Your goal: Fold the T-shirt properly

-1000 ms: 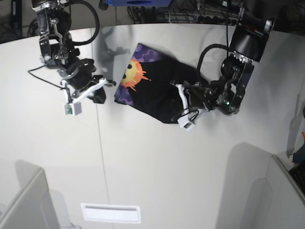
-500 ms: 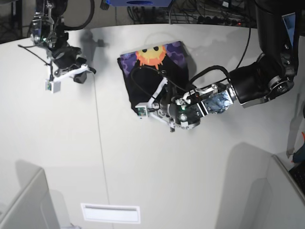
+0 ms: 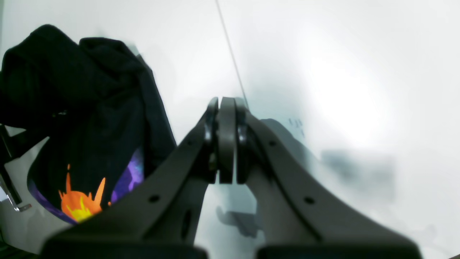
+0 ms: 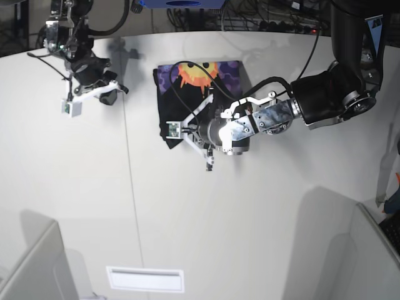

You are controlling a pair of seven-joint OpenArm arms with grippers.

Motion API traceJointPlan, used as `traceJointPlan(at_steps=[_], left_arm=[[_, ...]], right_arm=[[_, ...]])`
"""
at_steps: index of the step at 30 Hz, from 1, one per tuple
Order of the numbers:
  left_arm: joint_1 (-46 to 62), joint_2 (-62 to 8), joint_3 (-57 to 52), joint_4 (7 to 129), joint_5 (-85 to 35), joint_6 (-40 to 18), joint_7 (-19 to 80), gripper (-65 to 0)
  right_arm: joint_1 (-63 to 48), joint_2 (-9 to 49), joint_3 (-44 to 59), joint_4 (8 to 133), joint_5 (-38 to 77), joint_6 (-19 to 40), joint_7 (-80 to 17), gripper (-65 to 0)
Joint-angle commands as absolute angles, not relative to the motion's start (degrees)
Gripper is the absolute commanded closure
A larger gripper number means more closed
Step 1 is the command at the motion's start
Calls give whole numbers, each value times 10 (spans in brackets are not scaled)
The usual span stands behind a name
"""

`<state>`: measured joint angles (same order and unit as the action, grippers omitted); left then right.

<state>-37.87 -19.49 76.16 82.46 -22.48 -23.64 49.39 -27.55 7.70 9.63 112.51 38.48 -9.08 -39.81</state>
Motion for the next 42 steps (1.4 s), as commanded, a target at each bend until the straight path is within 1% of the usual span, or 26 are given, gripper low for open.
traceJointPlan(at_steps=[1,9,10,11,14,15,16,18,19,22,25,27,28,29,30,31,32,33,34,36,38,40,42], left_arm=[[-379,-196,764,823,-214,-240,507,0],[-386,-195,764,836,-214,-240,508,0],[-389,-195,764,847,-214,-240,508,-54],[-394,-195,764,855,-215,-240,508,-123],[-400,-195,764,870,-214,-240,509,-387],[-406,-195,764,874,-214,-240,509,-454],[-410,-195,764,877,-217,-240,509,-518],[-419,-195,764,885,-218,-240,509,-619],[-422,-195,763,889,-216,-240,509,-650],[-435,-196,719,902,-218,-240,509,-650],[-426,-196,613,924,-219,-240,509,-650],[-403,-198,524,959,-220,-240,509,-650],[-380,-198,473,983,-220,-240,509,-630],[-359,-200,432,1007,-220,-240,509,-561],[-326,-206,385,1036,-216,-240,509,-448],[-290,-218,342,1065,-214,-240,509,-304],[-254,-225,302,1088,-214,-240,508,-133],[-224,-233,269,1104,-213,-240,506,0],[-196,-240,243,1115,-213,-240,505,0],[-130,-258,178,1121,-212,-239,504,0],[-67,-267,116,1124,-212,-239,493,0],[14,-279,49,1133,-212,-239,445,0],[106,-298,-9,1144,-211,-240,356,0]], right_arm=[[-276,80,96,1136,385,-88,-388,0],[-273,74,95,1136,385,-88,-388,0],[-273,74,95,1136,385,-88,-388,0],[-272,74,95,1136,385,-88,-388,0],[-272,74,95,1136,385,-88,-390,0],[-272,74,95,1136,385,-88,-391,0],[-272,74,95,1136,385,-88,-391,0],[-274,74,95,1136,385,-88,-392,0],[-274,74,95,1136,385,-88,-392,0],[-275,74,95,1136,385,-88,-392,0],[-276,74,95,1136,385,-88,-390,0],[-278,77,95,1137,383,-88,-389,0],[-285,80,95,1137,383,-88,-389,0],[-291,82,97,1137,382,-88,-389,0],[-297,94,96,1138,382,-87,-389,0],[-306,112,95,1138,381,-87,-388,0],[-319,126,94,1140,381,-87,-387,0],[-329,133,94,1141,381,-87,-379,0],[-342,141,94,1142,381,-87,-364,0],[-385,163,94,1143,374,-87,-298,0],[-425,179,86,1149,341,-87,-234,0],[-463,195,68,1153,269,-87,-182,0],[-501,202,50,1153,176,-87,-149,0]])
